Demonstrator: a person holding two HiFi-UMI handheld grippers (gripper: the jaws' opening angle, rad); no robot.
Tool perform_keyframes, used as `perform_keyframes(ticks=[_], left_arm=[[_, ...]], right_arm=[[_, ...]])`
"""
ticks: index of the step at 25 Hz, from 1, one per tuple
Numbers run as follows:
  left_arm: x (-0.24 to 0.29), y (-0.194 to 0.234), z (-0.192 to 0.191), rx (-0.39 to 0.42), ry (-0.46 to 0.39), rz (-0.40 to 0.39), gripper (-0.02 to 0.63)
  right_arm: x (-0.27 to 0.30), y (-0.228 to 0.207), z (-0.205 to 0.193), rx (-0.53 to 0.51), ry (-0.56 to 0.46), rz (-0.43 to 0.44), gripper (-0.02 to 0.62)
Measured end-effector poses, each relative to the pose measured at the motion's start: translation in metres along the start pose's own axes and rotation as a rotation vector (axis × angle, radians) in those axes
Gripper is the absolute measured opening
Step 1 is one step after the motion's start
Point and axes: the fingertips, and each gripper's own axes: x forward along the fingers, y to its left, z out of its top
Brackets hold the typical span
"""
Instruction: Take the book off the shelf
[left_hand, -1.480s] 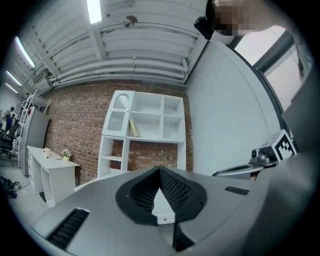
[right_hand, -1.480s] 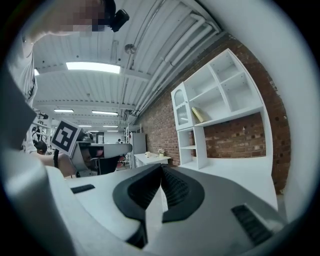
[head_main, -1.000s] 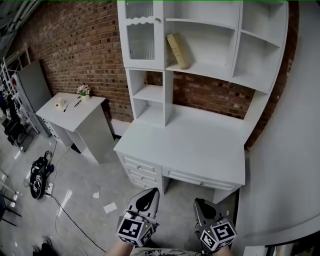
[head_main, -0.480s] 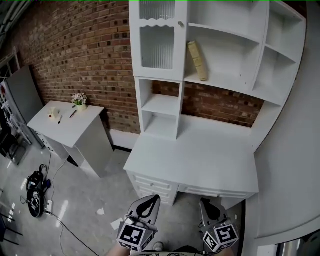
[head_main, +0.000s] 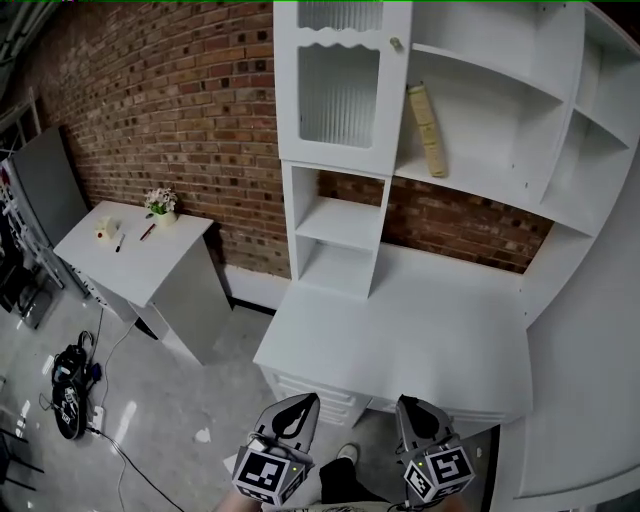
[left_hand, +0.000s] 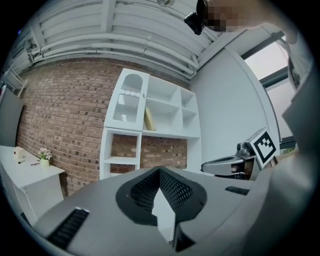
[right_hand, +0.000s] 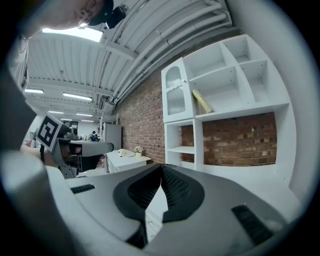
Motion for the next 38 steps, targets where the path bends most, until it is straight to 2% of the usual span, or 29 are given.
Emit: perform_keyframes(ticks=[4,9,15,19,23,26,32,34,38], left_arm=[[0.049,0.03,0.016,0.019,0.007,0.03,0.012],[0.129,0.05,0.031,0.028,-0.027,-0.015,0.012],[0.206,0.056,0.05,0.106,-0.058,-0.02,0.012],[0.24,0.06,0.059,0.131,-0.07,-0.037,0.012],[0.267,0.068,0.077,0.149,-0.09,-0.06,0.012],[0.284,0.076,0.091,0.151,-0.111,-0.09,0.012],[0.309,0.105,0.109,0.105,-0.127,-0.123,0.012],[0.315,0.114,0.112,0.105,-0.119,-0.141,0.012],[0.323,0.126,0.126,0.15,-0.143,-0.181,0.012]], right_arm=[[0.049,-0.034,0.012,0.005,-0.014,0.007,0.002],[0.108,-0.085,0.043,-0.005,-0.05,0.019,0.002],[0.149,-0.142,0.065,-0.025,-0.084,0.005,0.002],[0.168,-0.173,0.079,-0.05,-0.081,-0.054,0.002],[0.187,-0.183,0.095,-0.084,-0.067,-0.07,0.003],[0.2,-0.193,0.112,-0.098,-0.078,-0.127,0.003],[0.224,-0.202,0.148,-0.092,-0.108,-0.229,0.003],[0.233,-0.206,0.161,-0.106,-0.109,-0.264,0.068],[0.25,-0.224,0.199,-0.144,-0.142,-0.352,0.119]])
